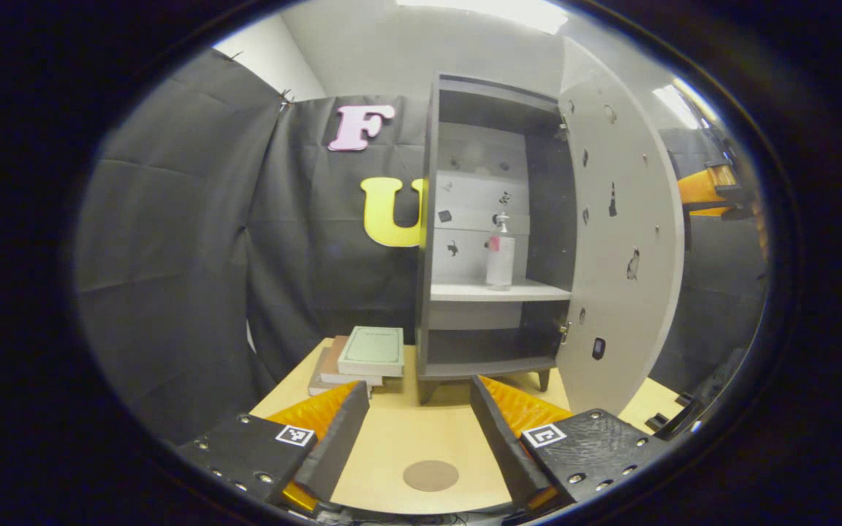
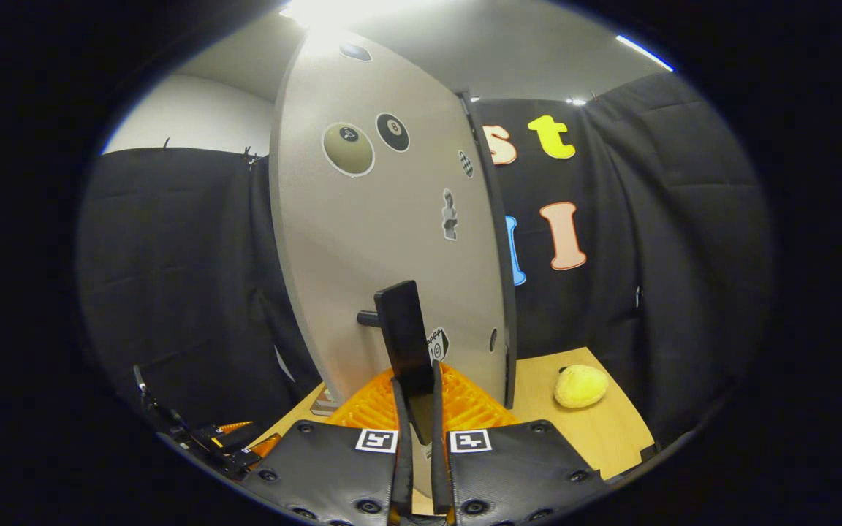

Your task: Open the cabinet door with the right hand, grasp the bottle in the cabinet with the left hand and place it on the coaster, then close the cabinet door with the right hand.

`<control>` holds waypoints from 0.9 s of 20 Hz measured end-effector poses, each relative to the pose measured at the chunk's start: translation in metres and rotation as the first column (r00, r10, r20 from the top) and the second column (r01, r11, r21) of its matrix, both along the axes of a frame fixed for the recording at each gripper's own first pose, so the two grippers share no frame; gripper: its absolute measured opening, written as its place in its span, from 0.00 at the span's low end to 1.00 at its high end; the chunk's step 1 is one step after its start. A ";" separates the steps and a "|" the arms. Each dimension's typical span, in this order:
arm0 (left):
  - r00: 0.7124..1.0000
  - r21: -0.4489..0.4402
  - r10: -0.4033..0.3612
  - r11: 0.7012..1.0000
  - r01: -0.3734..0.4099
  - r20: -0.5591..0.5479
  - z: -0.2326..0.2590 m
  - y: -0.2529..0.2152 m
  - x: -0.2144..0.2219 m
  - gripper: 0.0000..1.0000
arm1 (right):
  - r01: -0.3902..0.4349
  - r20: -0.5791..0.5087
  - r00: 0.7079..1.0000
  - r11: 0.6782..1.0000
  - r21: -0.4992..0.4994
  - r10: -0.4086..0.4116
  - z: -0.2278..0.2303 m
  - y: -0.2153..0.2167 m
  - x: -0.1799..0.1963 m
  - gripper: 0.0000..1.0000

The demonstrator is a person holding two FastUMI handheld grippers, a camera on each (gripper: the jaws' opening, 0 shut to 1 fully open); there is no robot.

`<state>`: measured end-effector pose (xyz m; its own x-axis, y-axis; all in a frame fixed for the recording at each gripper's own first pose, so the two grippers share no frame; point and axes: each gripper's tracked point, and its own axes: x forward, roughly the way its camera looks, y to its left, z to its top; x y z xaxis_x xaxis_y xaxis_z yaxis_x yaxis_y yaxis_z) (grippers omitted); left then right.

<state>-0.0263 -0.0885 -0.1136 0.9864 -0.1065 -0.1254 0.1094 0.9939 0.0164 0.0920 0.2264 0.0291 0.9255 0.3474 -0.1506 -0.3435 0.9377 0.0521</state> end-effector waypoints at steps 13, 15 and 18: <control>0.986 -0.024 -0.149 0.989 0.147 -0.071 -0.016 -0.058 0.030 0.85 | 0.228 0.020 0.973 0.972 0.062 -0.229 0.005 -0.048 0.012 0.02; 0.981 -0.023 -0.182 0.983 0.181 -0.066 -0.011 -0.067 0.035 0.85 | 0.230 0.025 0.972 0.971 0.068 -0.232 0.004 -0.050 0.012 0.02; 0.973 -0.007 -0.226 0.974 0.226 -0.054 -0.008 -0.077 0.043 0.85 | 0.259 0.041 0.965 0.966 0.023 -0.260 0.001 -0.059 0.010 0.03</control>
